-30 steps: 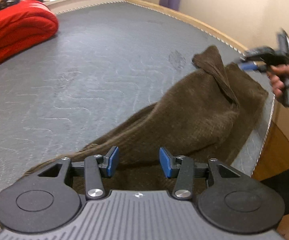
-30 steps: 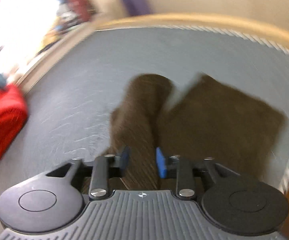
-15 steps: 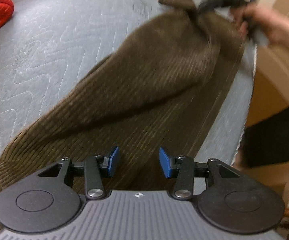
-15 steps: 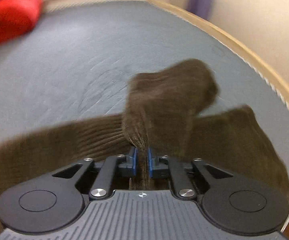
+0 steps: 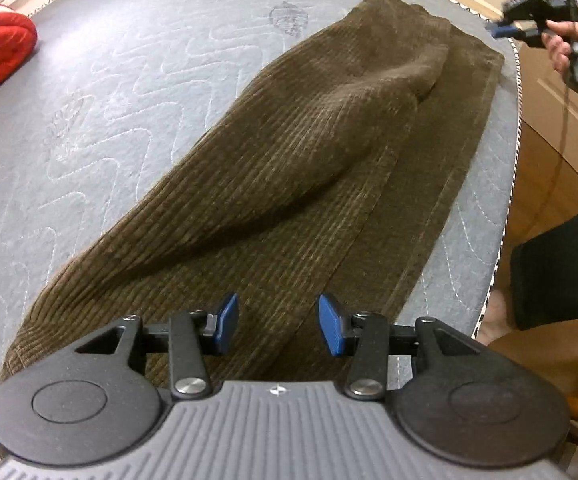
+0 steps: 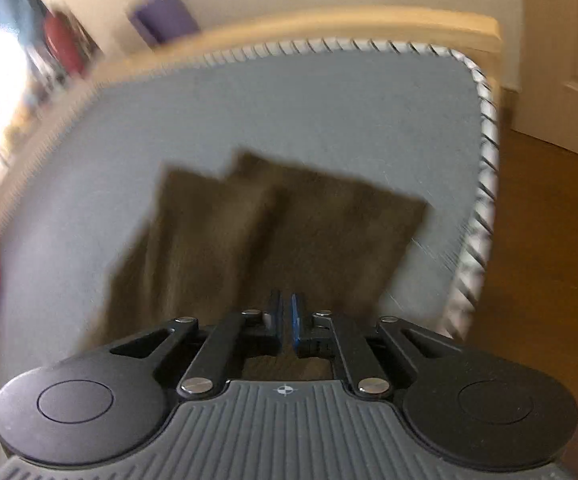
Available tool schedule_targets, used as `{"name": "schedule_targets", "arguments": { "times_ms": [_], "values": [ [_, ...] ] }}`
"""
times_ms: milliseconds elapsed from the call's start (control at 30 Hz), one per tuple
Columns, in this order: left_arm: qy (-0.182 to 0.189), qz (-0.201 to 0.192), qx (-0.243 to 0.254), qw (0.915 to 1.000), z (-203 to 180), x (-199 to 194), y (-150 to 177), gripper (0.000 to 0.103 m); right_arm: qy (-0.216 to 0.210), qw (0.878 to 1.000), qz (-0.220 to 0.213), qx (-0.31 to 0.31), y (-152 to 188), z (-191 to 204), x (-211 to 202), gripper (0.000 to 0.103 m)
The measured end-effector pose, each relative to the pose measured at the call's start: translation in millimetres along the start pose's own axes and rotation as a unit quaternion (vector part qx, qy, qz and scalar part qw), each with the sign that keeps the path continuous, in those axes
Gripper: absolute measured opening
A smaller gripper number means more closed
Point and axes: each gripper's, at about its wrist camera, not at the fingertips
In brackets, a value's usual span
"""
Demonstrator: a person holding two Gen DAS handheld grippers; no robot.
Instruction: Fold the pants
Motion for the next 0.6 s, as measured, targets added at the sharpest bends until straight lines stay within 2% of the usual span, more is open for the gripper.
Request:
{"name": "schedule_targets", "arguments": {
  "times_ms": [33,100,133,233,333,400,467,500,533,567,600],
  "values": [
    [0.0,0.002,0.001,1.0,0.0,1.9,0.8,0.05,-0.003,1.0,-0.016,-0.013,-1.9,3.4,6.3,0.029],
    [0.002,0.011,0.002,0.9999,0.3,7.4,2.9,0.05,-0.014,0.999,-0.03,-0.019,-2.7,4.7,20.1,0.042],
    [0.001,0.018,0.003,0.9998,2.7,9.3,4.3,0.05,-0.021,0.999,-0.023,-0.009,-5.1,4.7,29.4,0.045],
    [0.005,0.035,0.007,0.9993,4.9,18.9,8.4,0.054,-0.045,0.998,-0.002,0.038,-3.7,-0.4,63.3,0.045],
    [0.001,0.049,0.018,0.9986,3.1,28.7,13.0,0.055,-0.014,0.999,-0.004,0.044,-4.9,2.8,87.9,0.045],
    [-0.014,0.064,0.034,0.9972,0.0,38.0,17.3,0.055,-0.011,0.997,-0.018,0.069,-6.7,-3.8,99.5,0.045],
    [-0.033,0.076,0.048,0.9954,-1.6,47.5,20.4,0.052,-0.015,0.996,-0.03,0.087,-7.3,-7.2,102.6,0.04],
    [-0.044,0.078,0.053,0.9946,-1.3,50.4,21.1,0.051,-0.018,0.996,-0.032,0.085,-8.4,-7.0,105.0,0.029],
    [-0.043,0.075,0.054,0.9947,-0.6,50.5,20.7,0.044,-0.015,0.997,-0.03,0.076,-11.5,-3.0,106.1,0.024],
    [-0.043,0.073,0.056,0.9948,0.2,49.7,19.9,0.032,-0.012,0.997,-0.033,0.067,-12.7,-1.2,106.0,0.019],
    [-0.044,0.072,0.061,0.9946,1.4,48.5,19.2,0.025,-0.017,0.997,-0.037,0.063,-14.0,-0.4,104.4,0.008]
  ]
}}
Point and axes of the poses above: each gripper's, at about its wrist camera, not at the fingertips, and x roughly the way its jaws point, z to its left, y to its underside, and after that the axes turned 4 degrees about -y, right-handed
